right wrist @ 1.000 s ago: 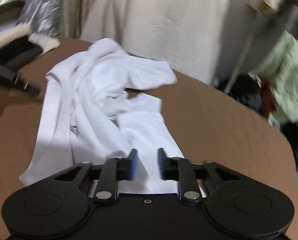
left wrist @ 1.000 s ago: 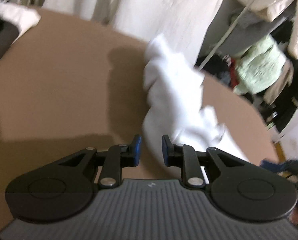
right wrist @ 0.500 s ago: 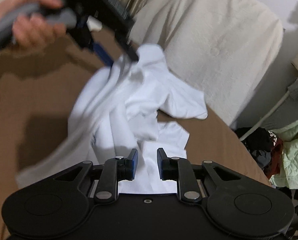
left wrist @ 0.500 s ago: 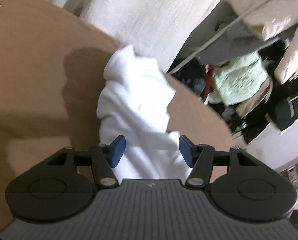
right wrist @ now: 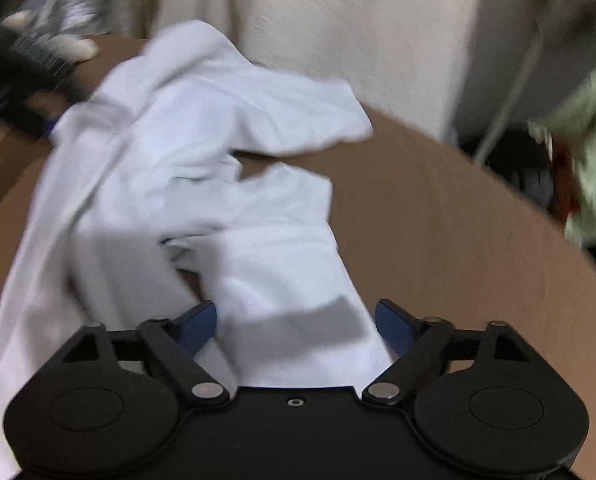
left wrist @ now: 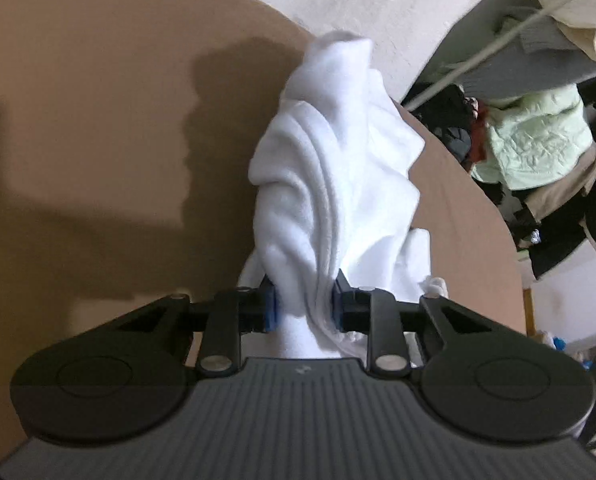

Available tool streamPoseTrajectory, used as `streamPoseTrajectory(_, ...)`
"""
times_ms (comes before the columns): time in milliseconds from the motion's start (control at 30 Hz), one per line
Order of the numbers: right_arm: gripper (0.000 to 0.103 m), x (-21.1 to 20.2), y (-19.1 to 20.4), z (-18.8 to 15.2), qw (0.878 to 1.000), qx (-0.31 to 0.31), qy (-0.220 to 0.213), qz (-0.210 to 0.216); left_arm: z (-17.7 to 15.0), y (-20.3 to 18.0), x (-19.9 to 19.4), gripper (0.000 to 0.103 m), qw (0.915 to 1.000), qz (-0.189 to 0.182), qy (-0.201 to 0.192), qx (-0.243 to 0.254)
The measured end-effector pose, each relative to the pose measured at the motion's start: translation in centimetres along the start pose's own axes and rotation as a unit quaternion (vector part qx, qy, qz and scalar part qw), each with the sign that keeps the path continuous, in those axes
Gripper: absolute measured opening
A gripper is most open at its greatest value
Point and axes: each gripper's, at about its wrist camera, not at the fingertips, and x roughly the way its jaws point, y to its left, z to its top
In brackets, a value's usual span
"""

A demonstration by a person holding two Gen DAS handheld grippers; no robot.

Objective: Fold clothes

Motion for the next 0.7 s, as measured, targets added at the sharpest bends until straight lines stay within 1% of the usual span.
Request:
streamPoseTrajectory(33,0.088,0.7,-0.4,0.0,1.0,0.016,0.015,0.007,-0.2,0.3,0.2,0.019,1.0,-0.006,0.004,-0.005)
streamPoseTrajectory(67,0.084,1.3,-0.8,-0.2,0.999,0.03,0.027,0.014,-0.6,-0.1,-0.2,0.018,0.9999,0.003,-0.003,0.012)
streamPoseTrajectory(100,0.068,1.3,-1.1,-0.4,0.999,0.038,0.028,0.019,-1.0,-0.5,-0.6,0.018,0.9994,0.013,-0.01,0.03)
streamPoseTrajectory(133,0.047,1.2,-1.3,-0.6,0.999,0.042,0.026,0.022,-1.4,-0.9,-1.0,0.017,0.9985,0.022,-0.018,0.048)
streamPoseTrajectory(167,0.037,1.0,-1.5,-0.8,0.998,0.047,0.023,0.025,-1.7,-1.3,-1.6,0.017,0.9971,0.029,-0.029,0.064)
streamPoseTrajectory(200,0.011,0.5,-1.7,-1.0,0.999,0.043,0.016,0.017,-2.1,-1.7,-2.2,0.017,0.9954,0.036,-0.04,0.079)
streamPoseTrajectory(233,0.009,-0.4,-2.0,-1.1,0.999,0.04,0.003,0.001,-2.5,-2.2,-2.8,0.017,0.9932,0.044,-0.051,0.095)
streamPoseTrajectory(300,0.009,-2.4,-3.1,-1.3,0.998,0.037,-0.026,-0.035,-3.1,-2.6,-4.4,0.017,0.9913,0.044,-0.066,0.105)
streamPoseTrajectory(400,0.009,-5.0,-5.5,-2.0,0.992,0.032,-0.044,-0.115,-3.8,-2.2,-7.1,0.017,0.9917,0.024,-0.074,0.103)
streamPoseTrajectory(500,0.009,-7.6,-8.1,-2.7,0.978,0.028,-0.059,-0.198,-4.8,-0.7,-10.0,0.017,0.9939,0.0,-0.075,0.081)
streamPoseTrajectory(567,0.009,-9.3,-9.8,-3.2,0.965,0.025,-0.069,-0.253,-6.4,1.1,-10.8,0.02,0.9962,0.001,-0.066,0.056)
streamPoseTrajectory(600,0.009,-9.3,-10.3,-3.5,0.955,-0.002,-0.062,-0.289,-7.4,2.0,-10.5,0.027,0.9967,0.018,-0.06,0.052)
streamPoseTrajectory(633,0.012,-8.3,-10.5,-4.3,0.944,-0.044,-0.043,-0.324,-8.4,2.9,-10.1,0.034,0.9967,0.035,-0.055,0.048)
streamPoseTrajectory(667,0.012,-6.9,-10.8,-5.3,0.935,-0.081,-0.011,-0.344,-9.6,3.8,-9.0,0.035,0.9951,0.07,-0.045,0.054)
streamPoseTrajectory(700,0.012,-5.7,-11.1,-6.5,0.934,-0.089,0.016,-0.344,-9.9,4.4,-8.9,0.035,0.9958,0.07,-0.041,0.043)
